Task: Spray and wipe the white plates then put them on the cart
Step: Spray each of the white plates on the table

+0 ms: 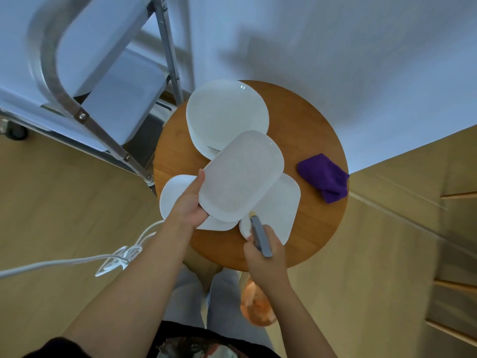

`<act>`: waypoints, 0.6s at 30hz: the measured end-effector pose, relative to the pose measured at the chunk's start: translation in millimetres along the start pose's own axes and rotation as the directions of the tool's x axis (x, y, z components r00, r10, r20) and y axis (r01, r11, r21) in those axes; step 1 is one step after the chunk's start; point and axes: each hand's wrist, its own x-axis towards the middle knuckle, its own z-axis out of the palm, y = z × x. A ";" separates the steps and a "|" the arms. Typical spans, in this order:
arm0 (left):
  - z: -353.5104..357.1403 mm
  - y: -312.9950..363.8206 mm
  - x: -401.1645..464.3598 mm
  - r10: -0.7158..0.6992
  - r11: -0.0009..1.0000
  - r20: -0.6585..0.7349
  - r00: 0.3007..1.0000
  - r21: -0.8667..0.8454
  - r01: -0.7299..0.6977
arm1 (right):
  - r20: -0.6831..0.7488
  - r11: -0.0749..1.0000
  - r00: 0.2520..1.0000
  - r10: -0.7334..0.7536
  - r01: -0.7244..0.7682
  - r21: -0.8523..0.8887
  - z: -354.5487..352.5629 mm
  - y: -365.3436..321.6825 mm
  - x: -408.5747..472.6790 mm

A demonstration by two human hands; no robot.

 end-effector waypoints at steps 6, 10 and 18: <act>-37.5 16.0 -13.2 -0.054 0.994 -0.122 0.991 0.087 0.065 | -0.111 0.999 0.994 0.012 -0.015 -0.029 6.7 1.0 4.5; -66.6 33.8 -16.0 -0.073 0.978 -0.150 0.986 0.182 0.101 | -0.058 0.999 0.997 0.051 -0.052 -0.008 17.5 1.0 4.0; -86.7 74.4 -5.4 -0.089 0.825 -0.284 0.955 0.516 0.231 | -0.001 0.991 0.993 0.119 -0.119 0.066 39.0 6.2 -9.7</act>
